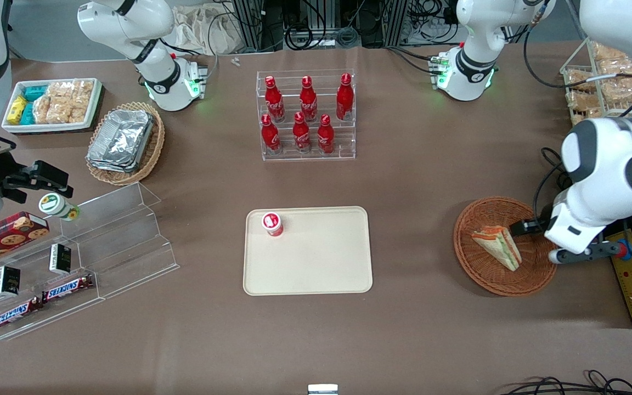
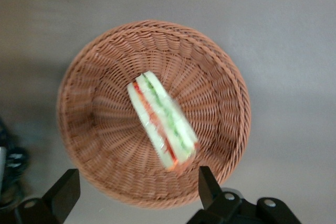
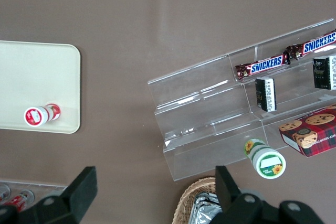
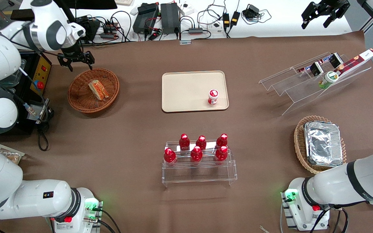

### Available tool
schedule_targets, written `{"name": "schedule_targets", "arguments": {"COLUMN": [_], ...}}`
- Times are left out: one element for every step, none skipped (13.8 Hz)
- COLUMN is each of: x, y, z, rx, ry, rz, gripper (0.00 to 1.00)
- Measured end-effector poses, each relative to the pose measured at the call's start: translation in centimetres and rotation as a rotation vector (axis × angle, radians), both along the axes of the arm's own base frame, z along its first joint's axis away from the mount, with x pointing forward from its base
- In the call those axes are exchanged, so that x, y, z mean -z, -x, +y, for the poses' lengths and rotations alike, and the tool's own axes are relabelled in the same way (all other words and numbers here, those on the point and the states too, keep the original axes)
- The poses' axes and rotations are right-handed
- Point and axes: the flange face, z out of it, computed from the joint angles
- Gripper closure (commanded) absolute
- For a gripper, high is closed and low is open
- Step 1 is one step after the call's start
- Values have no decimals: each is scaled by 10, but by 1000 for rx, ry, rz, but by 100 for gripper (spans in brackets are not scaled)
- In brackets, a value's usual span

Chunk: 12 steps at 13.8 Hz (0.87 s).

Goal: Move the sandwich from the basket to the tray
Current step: 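Lower the left gripper onto the wrapped sandwich and close on it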

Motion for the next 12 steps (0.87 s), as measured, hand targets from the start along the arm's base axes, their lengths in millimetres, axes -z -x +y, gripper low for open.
{"name": "schedule_targets", "arguments": {"x": [13, 25, 36, 47, 58, 68, 77, 85, 91, 97, 103, 108], "y": [1, 1, 1, 1, 0, -1, -2, -3, -4, -4, -3, -3], "z": [-2, -3, -4, -4, -5, -6, -6, -6, -6, -6, -7, -7], "rx": [-40, -75, -112, -153, -198, -239, -269, -290, -300, -306, -309, -311], "ry": [2, 3, 5, 5, 6, 7, 8, 9, 10, 10, 12, 14], "rz": [-1, 4, 8, 16, 21, 21, 20, 20, 22, 26, 24, 19], "gripper": [0, 0, 0, 0, 0, 1, 1, 1, 1, 2, 7, 16]}}
